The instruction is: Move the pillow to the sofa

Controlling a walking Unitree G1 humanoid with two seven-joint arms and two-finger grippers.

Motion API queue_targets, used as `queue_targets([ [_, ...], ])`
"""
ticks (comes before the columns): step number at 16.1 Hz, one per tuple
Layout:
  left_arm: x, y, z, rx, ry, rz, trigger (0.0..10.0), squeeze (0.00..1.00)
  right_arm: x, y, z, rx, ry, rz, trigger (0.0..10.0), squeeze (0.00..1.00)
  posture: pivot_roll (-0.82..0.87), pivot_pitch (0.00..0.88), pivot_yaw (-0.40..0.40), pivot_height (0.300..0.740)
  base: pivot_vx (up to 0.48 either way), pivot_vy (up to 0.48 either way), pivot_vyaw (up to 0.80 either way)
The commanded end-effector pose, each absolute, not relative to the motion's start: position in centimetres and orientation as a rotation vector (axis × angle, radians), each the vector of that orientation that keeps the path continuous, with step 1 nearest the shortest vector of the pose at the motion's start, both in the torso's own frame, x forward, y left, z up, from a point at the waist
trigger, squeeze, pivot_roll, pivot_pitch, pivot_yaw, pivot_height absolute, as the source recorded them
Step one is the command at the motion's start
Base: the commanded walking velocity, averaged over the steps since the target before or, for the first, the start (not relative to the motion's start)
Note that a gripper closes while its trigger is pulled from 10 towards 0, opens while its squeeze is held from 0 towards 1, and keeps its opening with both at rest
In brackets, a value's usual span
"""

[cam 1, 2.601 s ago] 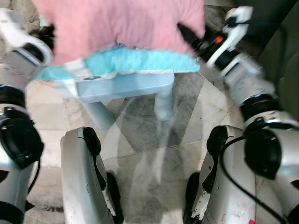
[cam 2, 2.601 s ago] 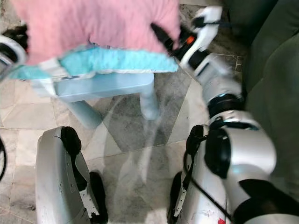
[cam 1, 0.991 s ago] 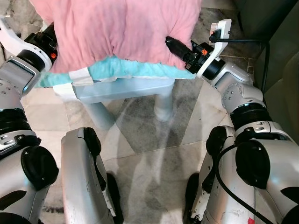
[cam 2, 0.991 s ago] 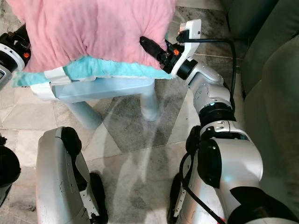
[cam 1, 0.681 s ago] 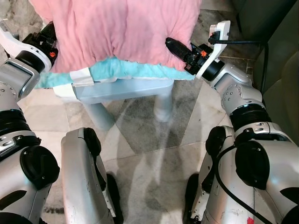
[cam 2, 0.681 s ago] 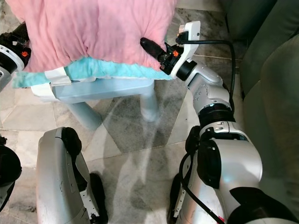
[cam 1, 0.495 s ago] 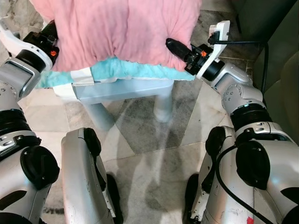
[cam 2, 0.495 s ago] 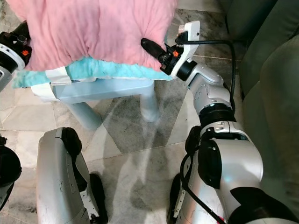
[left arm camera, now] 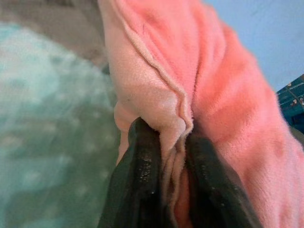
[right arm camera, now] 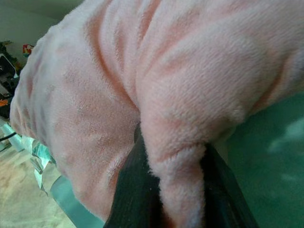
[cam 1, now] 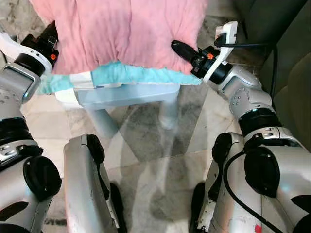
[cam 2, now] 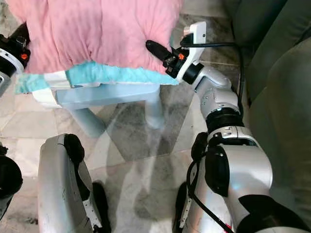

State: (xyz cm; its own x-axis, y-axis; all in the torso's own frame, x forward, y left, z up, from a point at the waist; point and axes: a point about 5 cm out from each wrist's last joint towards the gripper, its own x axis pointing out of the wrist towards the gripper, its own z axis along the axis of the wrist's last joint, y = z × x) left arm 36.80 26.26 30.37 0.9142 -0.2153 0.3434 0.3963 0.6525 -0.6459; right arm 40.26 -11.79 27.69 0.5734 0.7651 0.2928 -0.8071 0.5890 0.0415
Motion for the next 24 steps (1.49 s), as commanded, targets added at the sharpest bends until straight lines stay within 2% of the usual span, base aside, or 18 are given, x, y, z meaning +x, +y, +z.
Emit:
queue_targets([
  [1,36.0,26.8,31.0,-0.641,-0.324,-0.325,0.0,0.00,40.1,-11.2,27.9,0.158,-0.280,0.942,0.0,0.00,0.02,0.171,0.028,0.329,0.000,0.000,0.00],
  [4,34.2,26.7,29.5,-0.323,-0.469,-0.211,0.0,0.00,39.2,-12.6,27.4,0.105,-0.332,0.905,0.0,0.00,-0.01,0.111,0.011,0.329,0.000,0.000,0.00],
  [6,33.4,26.5,28.9,-0.193,-0.522,-0.145,0.0,0.00,38.9,-13.9,26.9,0.102,-0.350,0.832,0.0,0.00,-0.02,0.077,0.000,0.329,0.000,0.000,0.00],
  [10,32.7,24.5,26.4,-0.091,-0.521,-0.118,0.0,0.00,37.8,-14.7,26.0,0.115,-0.370,0.750,0.0,0.00,-0.04,0.017,-0.014,0.329,0.000,0.000,0.00],
  [12,32.0,20.8,23.5,-0.119,-0.473,-0.174,0.0,0.00,36.3,-14.4,24.6,0.125,-0.365,0.711,0.0,0.00,-0.06,0.000,-0.015,0.329,0.000,0.000,0.00],
  [14,31.9,18.5,22.0,-0.159,-0.434,-0.210,0.0,0.00,35.5,-14.1,23.5,0.122,-0.348,0.687,0.0,0.00,-0.07,0.000,-0.016,0.329,0.000,0.000,0.00],
  [15,32.0,18.2,21.8,-0.161,-0.428,-0.218,0.0,0.00,35.5,-14.2,23.3,0.122,-0.344,0.680,0.0,0.00,-0.08,0.000,-0.017,0.329,0.000,0.000,0.00],
  [17,31.8,16.3,20.5,-0.203,-0.383,-0.256,0.0,0.00,35.0,-14.7,21.7,0.123,-0.299,0.585,0.0,0.00,-0.09,0.000,-0.014,0.329,0.000,0.000,0.00],
  [19,31.3,15.7,19.5,-0.209,-0.362,-0.265,0.0,0.00,33.8,-15.2,20.3,0.095,-0.277,0.523,0.0,0.00,-0.11,0.000,-0.007,0.329,0.000,0.000,0.00],
  [23,30.5,16.4,18.1,-0.205,-0.312,-0.219,0.0,0.00,31.8,-16.5,18.2,0.100,-0.207,0.445,0.0,0.00,-0.11,0.000,0.007,0.329,0.000,0.000,0.00],
  [24,30.2,16.6,17.9,-0.208,-0.301,-0.207,0.0,0.00,31.2,-16.7,17.7,0.100,-0.189,0.434,0.9,0.00,-0.11,0.000,0.013,0.329,0.000,0.000,0.00],
])
